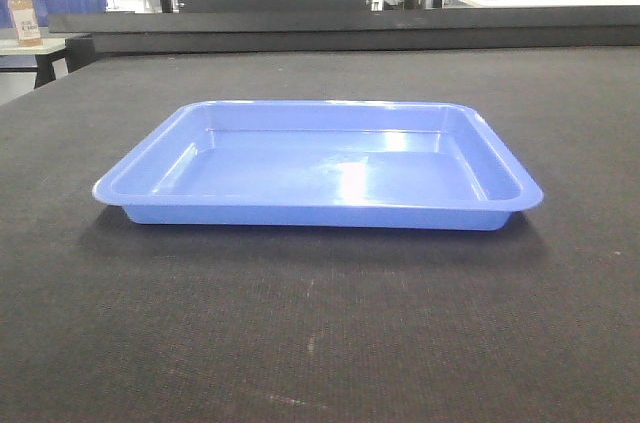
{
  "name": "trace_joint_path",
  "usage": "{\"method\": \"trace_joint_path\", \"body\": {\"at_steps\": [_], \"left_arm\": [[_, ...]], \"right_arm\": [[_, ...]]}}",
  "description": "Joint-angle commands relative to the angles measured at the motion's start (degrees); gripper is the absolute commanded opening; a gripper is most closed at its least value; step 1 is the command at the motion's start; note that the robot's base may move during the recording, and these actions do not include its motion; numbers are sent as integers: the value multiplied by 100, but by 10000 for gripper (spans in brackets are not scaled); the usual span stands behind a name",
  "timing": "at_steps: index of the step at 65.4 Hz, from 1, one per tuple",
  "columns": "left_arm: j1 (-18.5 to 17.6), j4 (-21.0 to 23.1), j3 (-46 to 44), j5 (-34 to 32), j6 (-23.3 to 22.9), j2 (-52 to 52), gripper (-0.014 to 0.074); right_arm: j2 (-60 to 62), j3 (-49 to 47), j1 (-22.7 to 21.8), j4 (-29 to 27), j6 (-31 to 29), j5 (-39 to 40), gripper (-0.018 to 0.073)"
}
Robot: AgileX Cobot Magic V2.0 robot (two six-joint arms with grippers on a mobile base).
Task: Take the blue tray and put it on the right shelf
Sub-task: 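Move both grippers toward the short ends of the light-blue tray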
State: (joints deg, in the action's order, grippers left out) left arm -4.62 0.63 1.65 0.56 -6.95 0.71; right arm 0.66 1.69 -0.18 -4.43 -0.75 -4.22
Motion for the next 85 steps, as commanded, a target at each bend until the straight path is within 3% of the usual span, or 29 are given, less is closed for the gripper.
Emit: {"method": "trace_joint_path", "body": {"at_steps": [1, 49, 63, 73, 80, 85], "left_arm": [[11, 25, 168, -522, 13, 81, -49], [11, 25, 168, -562, 13, 81, -49], [11, 25, -111, -917, 13, 18, -49], [-10, -703, -1474, -10, 13, -426, -46], [-10, -713, -2593, 829, 13, -1000, -8], [-10, -704, -3175, 1393, 13, -1443, 94]], "right_arm": [[112, -135, 4, 0, -42, 493, 55], [112, -135, 6, 0, -42, 728, 55], [112, -316, 6, -6, -42, 1624, 55], [-24, -1524, 6, -6, -42, 626, 55], [-420, -2403, 6, -6, -42, -207, 63], [-762, -2808, 6, -6, -42, -463, 136]]}}
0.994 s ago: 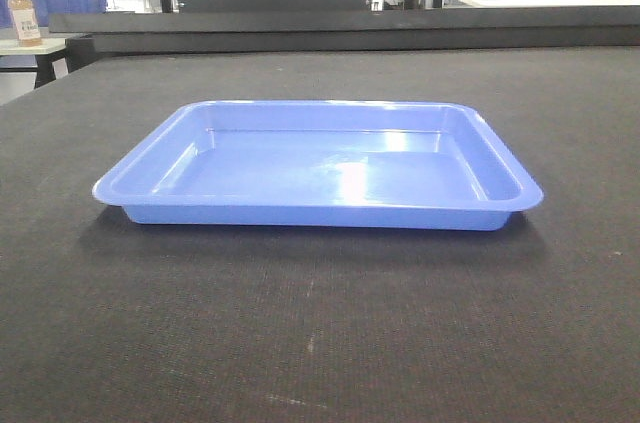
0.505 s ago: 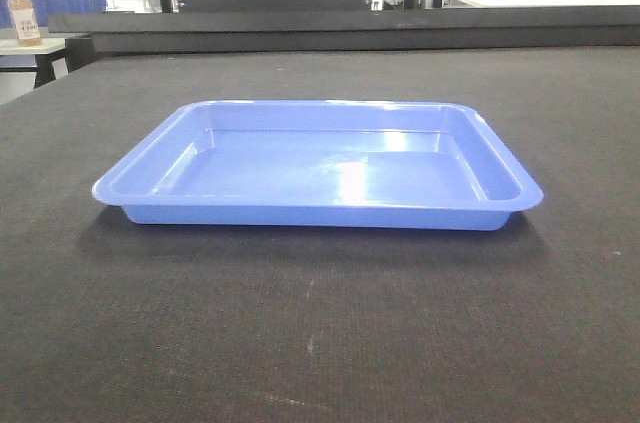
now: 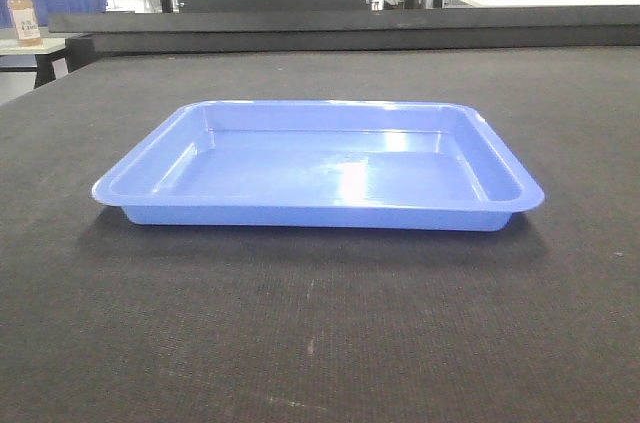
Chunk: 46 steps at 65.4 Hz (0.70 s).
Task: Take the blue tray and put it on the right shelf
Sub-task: 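Move both grippers toward the short ends of the light-blue tray, then lower both grippers onto the tray rims and close on them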
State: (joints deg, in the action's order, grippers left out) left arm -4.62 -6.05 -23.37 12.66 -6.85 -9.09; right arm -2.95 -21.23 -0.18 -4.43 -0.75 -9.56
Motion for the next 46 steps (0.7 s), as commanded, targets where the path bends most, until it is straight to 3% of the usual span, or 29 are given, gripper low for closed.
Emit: {"method": "trace_joint_path", "body": {"at_steps": [1, 10, 13, 18, 26, 35, 46], "left_arm": [[-10, -24, -785, 303, 3, -574, 115], [-24, 145, -1174, 675, 3, -1234, 337], [-130, 183, -1241, 664, 3, -1411, 384], [-475, 192, -1385, 675, 27, -1744, 412], [-1238, 221, -1822, 841, 52, -2332, 413], [-2105, 221, -2565, 1237, 52, -3308, 413], [-2652, 221, -3731, 2102, 52, -4733, 413]], "right_arm": [[-484, -592, 6, -6, -42, 55, 167], [-1075, -921, 6, -6, -42, 94, 445], [-1340, -1018, 6, -6, -42, 94, 545], [-1680, -1178, 102, -23, -42, 86, 640], [-2389, -1700, 551, -95, -42, -147, 611], [-3473, -2611, 1158, -95, -42, -1045, 611], [-5085, -3807, 1555, -144, -42, -2328, 611]]}}
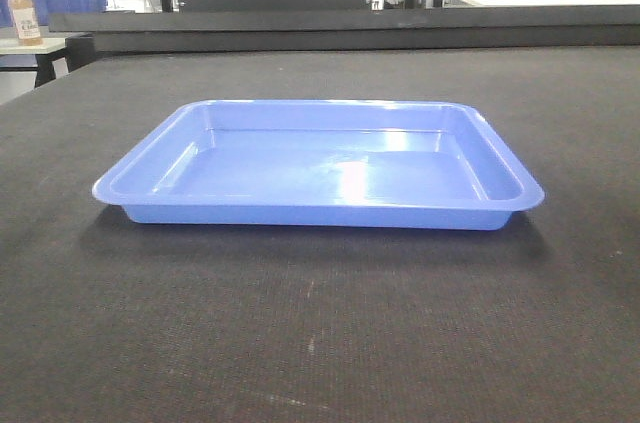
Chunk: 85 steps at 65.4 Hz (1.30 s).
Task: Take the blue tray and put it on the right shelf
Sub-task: 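Lower both grippers onto the tray rims and close on them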
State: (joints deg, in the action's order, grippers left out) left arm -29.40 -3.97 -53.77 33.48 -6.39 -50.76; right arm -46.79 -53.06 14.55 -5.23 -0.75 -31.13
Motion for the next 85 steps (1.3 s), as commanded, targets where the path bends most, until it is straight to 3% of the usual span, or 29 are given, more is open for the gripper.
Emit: {"method": "trace_joint_path", "body": {"at_steps": [1, 13, 25, 40, 85], "left_arm": [[-174, 13, -787, 99, 6, -753, 413], [50, 41, -2196, 1289, -241, -2366, 413], [441, 302, -3252, 2085, -406, -3759, 413], [815, 821, -3700, 2044, -406, -4804, 413], [826, 811, -3777, 1745, -406, -5892, 413]], "right_arm": [[-824, -763, 82, -92, -42, -264, 611], [-2407, -1869, 82, -167, 75, -1325, 611], [-3453, -2493, 82, -141, 539, -1523, 611], [-4306, -2575, -16, -63, 938, -1199, 611], [-5716, -2607, -73, -59, 926, -775, 611]]}}
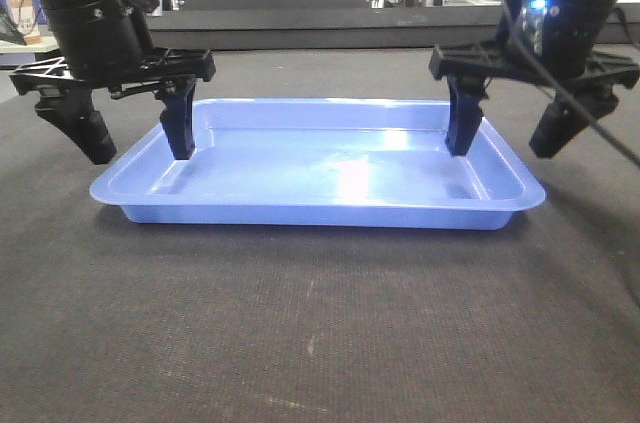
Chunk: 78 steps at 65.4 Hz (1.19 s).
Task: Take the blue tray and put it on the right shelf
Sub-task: 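Lower both grippers onto the tray rims and close on them, then lift the tray off the table with both grippers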
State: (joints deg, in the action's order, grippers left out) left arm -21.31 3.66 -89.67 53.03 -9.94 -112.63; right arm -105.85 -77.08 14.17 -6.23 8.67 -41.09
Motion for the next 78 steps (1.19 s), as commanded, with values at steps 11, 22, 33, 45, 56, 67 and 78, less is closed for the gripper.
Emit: {"method": "trace_joint_path", "body": {"at_steps": [11, 22, 33, 45, 56, 67, 78], "left_arm": [[16, 48, -196, -211, -51, 205, 412], [16, 58, -196, -83, -51, 103, 410], [16, 58, -196, 18, -51, 57, 269], [16, 58, -276, 120, -51, 69, -65], [16, 47, -680, 683, -51, 132, -48], [-77, -120, -874, 1170, -51, 598, -48], [-328, -281, -666, 1531, -51, 1384, -48]], "right_arm": [[101, -209, -30, 43, -17, 233, 611], [89, -209, -30, 48, -23, 253, 610], [89, -209, -30, 48, -23, 220, 438], [89, -209, -30, 48, -16, 24, 47], [196, -250, -35, 48, -16, -314, 71], [897, -244, -35, 244, 32, -504, 71], [1917, -208, -30, 466, 32, -803, 71]]}}
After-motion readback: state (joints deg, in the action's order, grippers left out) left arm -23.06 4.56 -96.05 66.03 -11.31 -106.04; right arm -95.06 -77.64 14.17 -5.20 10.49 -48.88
